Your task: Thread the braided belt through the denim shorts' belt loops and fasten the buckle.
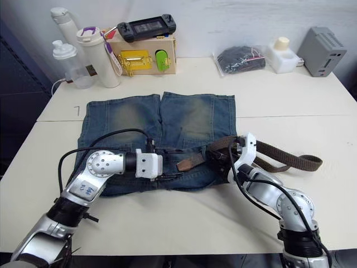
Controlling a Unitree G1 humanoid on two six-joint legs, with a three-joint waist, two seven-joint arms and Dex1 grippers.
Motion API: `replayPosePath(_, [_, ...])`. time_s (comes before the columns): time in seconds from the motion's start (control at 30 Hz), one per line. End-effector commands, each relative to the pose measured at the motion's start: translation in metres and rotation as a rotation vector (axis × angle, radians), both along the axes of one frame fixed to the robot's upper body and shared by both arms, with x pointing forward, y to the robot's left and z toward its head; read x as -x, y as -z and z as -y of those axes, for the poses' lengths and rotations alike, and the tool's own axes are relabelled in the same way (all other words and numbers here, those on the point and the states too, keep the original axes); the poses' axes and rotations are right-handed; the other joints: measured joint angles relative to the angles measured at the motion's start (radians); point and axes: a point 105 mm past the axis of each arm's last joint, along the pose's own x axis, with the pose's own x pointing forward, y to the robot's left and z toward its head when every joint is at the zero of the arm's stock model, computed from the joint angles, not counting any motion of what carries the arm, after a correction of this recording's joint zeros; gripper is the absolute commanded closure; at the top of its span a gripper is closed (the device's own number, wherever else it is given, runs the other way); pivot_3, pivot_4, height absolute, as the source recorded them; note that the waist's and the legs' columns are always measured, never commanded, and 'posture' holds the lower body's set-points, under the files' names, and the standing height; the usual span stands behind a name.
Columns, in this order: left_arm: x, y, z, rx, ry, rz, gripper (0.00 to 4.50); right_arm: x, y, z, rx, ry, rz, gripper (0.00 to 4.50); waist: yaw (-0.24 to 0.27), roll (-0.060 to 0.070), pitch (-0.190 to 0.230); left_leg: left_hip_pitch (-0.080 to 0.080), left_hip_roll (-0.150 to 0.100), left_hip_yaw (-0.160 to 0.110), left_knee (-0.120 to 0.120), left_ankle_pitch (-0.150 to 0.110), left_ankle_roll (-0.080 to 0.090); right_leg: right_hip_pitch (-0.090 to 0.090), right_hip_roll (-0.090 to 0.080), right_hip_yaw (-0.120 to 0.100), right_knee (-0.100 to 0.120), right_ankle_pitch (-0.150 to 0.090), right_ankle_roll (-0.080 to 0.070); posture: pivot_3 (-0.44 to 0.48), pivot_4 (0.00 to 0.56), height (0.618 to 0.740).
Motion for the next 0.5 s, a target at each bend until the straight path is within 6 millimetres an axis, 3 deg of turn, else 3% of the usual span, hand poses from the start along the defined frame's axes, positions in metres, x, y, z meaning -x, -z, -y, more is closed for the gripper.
replayPosePath(0.03, [0.002, 0.0, 0.003, -0.019, 0.042, 0.055, 1.18, 0.001, 0.023, -0.001, -0.027, 0.017, -0.112, 4.5, -0.001, -0.002, -0.001, 0.0, 0.0, 0.0, 0.0, 0.0, 0.0, 0.0, 0.0, 0.0, 0.0, 0.0, 0.0, 0.0, 0.15, 0.645])
replayPosePath(0.3, [0.0, 0.007, -0.009, -0.08, 0.039, 0.108, 1.18, -0.005, 0.027, 0.003, -0.168, 0.094, -0.191, 4.5, -0.002, -0.011, -0.007, 0.003, 0.0, -0.004, -0.001, 0.0, -0.001, 0.002, 0.001, 0.0, 0.003, 0.0, 0.0, 0.0, 0.15, 0.645])
replayPosePath(0.5, [-0.009, 0.004, -0.013, -0.085, -0.007, 0.154, 1.18, 0.0, 0.02, -0.006, -0.264, 0.072, -0.202, 4.5, -0.004, -0.013, -0.008, 0.004, 0.0, -0.005, -0.001, 0.0, -0.001, 0.002, 0.002, 0.0, 0.003, 0.0, 0.0, 0.0, 0.15, 0.645])
